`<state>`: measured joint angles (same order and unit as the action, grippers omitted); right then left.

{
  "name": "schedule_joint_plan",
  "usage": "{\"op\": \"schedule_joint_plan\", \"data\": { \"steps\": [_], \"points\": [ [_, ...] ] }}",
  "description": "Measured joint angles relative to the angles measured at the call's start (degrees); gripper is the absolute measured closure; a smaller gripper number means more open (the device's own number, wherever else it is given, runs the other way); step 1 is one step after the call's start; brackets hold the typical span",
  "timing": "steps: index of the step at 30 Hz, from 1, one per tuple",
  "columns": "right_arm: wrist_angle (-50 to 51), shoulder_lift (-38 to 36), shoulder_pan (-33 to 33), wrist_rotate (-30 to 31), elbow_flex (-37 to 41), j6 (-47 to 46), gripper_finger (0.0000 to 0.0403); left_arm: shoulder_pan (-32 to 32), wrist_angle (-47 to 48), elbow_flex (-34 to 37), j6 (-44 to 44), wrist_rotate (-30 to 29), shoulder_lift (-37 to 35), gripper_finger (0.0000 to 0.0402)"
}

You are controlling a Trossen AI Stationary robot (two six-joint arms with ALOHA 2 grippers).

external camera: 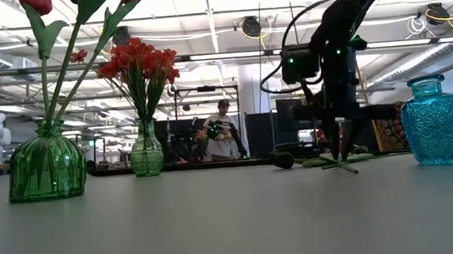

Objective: Sort flowers into vase by color
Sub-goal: Put the middle black flower into the blue vase

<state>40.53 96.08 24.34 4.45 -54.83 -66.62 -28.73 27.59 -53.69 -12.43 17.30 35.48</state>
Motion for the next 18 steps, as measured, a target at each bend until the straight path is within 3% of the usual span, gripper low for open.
{"op": "schedule_joint_plan", "data": {
  "steps": [18],
  "points": [
    [-2.99,2.35,-0.07,-0.24,-0.04,0.29,0.0344,0.0,0.0,-0.02,0.0,0.0,0.02,0.0238]
  ]
}}
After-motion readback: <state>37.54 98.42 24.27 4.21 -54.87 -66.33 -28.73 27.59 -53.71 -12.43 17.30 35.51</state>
